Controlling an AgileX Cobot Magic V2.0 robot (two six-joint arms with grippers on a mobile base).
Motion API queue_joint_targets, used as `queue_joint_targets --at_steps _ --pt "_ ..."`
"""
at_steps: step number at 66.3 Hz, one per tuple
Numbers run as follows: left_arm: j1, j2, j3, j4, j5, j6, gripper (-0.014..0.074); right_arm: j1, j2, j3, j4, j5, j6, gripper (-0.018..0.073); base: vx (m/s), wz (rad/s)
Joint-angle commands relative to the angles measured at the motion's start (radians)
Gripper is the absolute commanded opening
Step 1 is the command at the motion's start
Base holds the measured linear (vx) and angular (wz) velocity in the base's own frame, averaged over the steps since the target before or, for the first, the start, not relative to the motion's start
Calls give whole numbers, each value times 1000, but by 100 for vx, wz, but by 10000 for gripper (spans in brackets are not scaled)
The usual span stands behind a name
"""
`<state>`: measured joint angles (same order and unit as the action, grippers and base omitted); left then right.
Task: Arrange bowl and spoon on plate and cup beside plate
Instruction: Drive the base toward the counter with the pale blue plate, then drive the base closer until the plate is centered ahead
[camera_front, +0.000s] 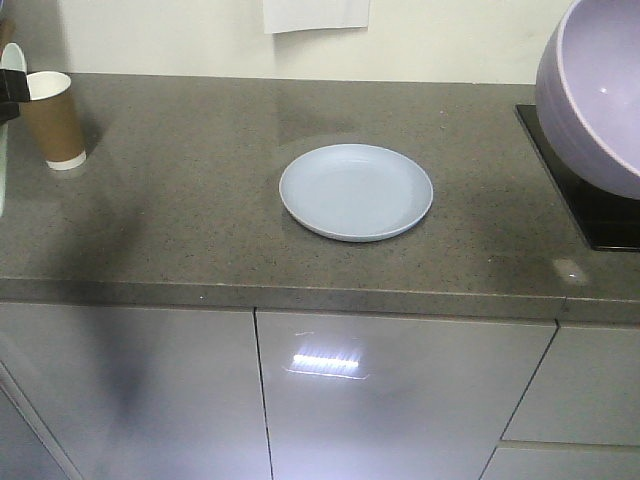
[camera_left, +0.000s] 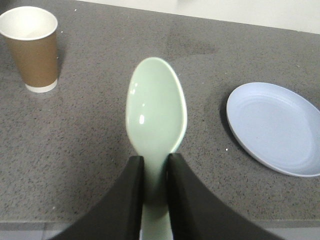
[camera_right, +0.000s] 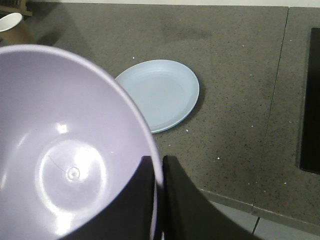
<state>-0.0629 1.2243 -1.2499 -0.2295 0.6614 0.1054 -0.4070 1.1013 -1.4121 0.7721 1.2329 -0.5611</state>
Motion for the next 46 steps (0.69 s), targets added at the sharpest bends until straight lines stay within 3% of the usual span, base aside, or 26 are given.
queue_joint_targets --at_steps 1,46 --pt "-3 -27 -23 -17 -60 -3 -6 -2 -16 -27 50 -46 -9 -4 7 -9" --pt "-3 -27 -23 -17 -60 -3 -6 -2 -16 -27 50 -46 -9 -4 7 -4"
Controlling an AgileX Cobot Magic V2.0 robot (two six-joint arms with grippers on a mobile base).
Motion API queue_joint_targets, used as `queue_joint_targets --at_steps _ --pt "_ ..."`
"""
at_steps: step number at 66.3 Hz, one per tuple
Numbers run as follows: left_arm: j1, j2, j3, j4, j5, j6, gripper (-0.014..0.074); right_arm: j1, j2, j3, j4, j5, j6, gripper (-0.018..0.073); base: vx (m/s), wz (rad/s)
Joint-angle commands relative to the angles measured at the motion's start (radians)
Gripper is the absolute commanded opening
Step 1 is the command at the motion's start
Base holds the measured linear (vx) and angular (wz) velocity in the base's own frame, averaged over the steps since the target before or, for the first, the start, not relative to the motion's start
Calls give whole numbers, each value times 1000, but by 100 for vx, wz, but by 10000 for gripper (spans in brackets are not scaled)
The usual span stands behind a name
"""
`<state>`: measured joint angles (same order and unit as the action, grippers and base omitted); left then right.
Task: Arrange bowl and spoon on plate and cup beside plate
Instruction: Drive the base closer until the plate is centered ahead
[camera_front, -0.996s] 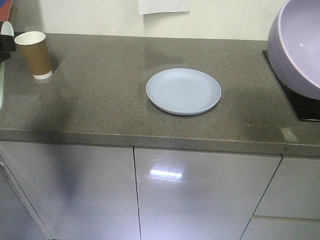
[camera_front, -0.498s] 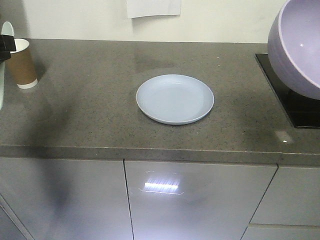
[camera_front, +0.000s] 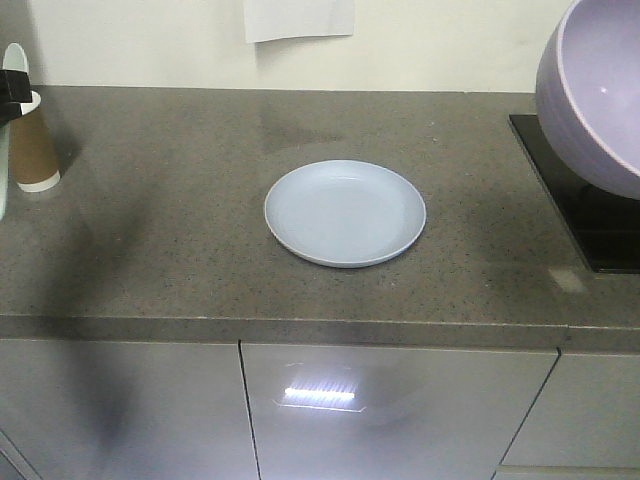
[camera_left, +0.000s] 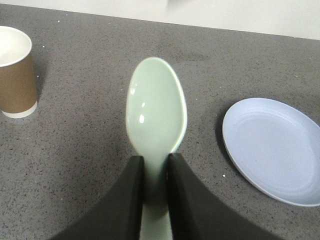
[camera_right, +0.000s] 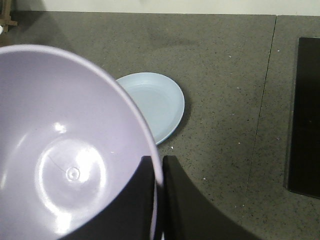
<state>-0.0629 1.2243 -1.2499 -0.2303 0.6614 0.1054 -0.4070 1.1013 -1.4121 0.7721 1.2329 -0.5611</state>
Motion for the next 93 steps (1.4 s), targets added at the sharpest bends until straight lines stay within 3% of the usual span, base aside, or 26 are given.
queue_joint_targets --at_steps 1,93 --pt "-3 -27 -23 -16 -60 -3 -6 -2 -16 -27 50 -46 -9 -4 6 0" --pt "-3 -27 -23 -16 -60 -3 -6 -2 -16 -27 50 -46 -9 -4 4 0"
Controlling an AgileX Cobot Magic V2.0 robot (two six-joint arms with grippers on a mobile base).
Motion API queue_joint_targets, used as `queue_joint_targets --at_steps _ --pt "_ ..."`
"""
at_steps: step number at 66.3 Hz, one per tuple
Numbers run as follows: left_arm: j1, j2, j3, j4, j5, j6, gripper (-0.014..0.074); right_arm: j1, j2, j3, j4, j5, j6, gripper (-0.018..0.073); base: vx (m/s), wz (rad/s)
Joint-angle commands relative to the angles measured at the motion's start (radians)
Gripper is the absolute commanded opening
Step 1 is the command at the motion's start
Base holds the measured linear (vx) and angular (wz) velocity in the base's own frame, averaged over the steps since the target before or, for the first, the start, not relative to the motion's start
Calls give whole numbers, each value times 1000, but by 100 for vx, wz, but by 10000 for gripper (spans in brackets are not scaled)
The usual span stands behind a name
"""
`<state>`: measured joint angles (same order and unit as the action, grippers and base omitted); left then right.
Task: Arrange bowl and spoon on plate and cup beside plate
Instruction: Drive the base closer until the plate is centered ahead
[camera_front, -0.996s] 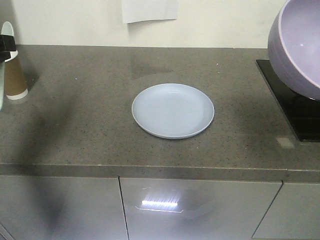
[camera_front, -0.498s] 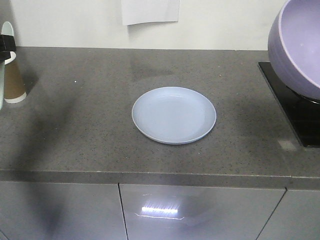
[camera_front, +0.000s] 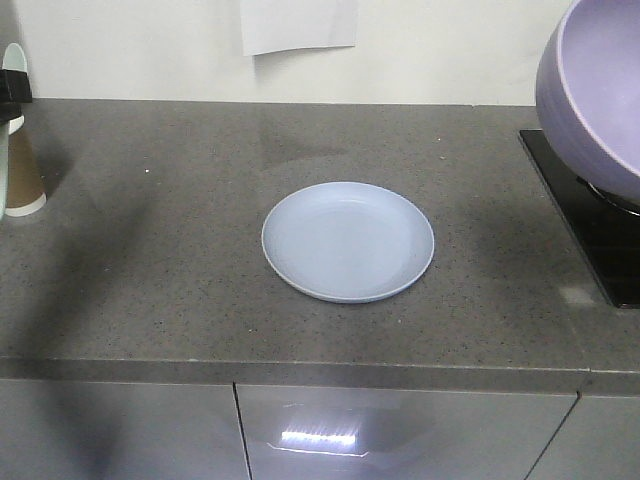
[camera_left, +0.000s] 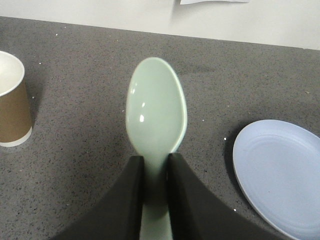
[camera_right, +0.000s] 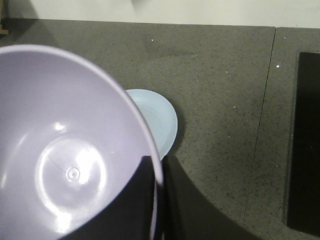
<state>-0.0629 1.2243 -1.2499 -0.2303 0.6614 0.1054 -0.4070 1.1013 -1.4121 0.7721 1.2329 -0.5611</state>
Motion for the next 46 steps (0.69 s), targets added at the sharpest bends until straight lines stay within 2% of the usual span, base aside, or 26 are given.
queue_joint_targets --at_steps 1,46 --pt "-3 -27 -23 -16 -60 -3 -6 -2 -16 -27 50 -46 -9 -4 5 0" --pt "-3 -27 -23 -16 -60 -3 -6 -2 -16 -27 50 -46 -9 -4 4 0"
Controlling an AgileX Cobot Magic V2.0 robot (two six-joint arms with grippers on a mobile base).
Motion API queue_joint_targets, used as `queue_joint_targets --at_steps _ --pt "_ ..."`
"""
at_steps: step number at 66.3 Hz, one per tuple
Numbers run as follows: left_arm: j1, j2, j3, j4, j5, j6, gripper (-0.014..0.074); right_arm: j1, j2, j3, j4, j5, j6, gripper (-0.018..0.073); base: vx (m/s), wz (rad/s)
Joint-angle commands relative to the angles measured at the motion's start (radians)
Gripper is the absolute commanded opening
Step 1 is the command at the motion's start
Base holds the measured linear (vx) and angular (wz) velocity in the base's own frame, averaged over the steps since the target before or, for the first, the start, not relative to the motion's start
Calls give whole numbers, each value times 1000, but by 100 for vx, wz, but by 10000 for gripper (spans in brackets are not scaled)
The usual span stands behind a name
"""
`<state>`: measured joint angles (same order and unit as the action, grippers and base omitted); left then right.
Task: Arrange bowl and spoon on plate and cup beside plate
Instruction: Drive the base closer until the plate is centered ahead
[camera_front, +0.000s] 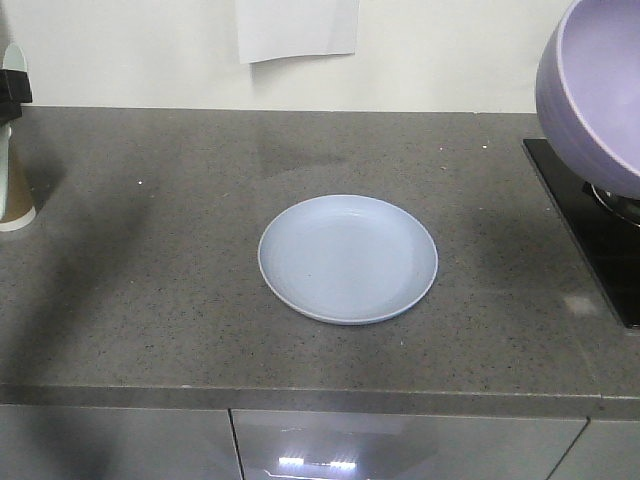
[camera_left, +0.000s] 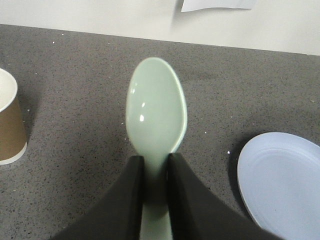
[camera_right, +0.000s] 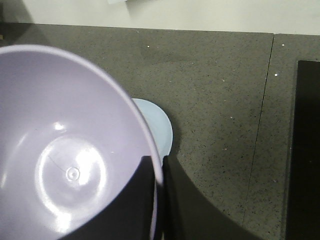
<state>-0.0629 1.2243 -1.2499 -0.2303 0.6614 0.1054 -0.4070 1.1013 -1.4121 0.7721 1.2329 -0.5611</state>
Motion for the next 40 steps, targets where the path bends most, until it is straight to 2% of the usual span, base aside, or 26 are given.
queue_joint_targets --at_steps 1,40 --pt "-3 -27 -23 -16 -60 -3 -6 -2 -16 -27 50 -46 -9 -4 4 0" --pt "-3 -27 -23 -16 -60 -3 -6 -2 -16 -27 50 -46 -9 -4 3 1"
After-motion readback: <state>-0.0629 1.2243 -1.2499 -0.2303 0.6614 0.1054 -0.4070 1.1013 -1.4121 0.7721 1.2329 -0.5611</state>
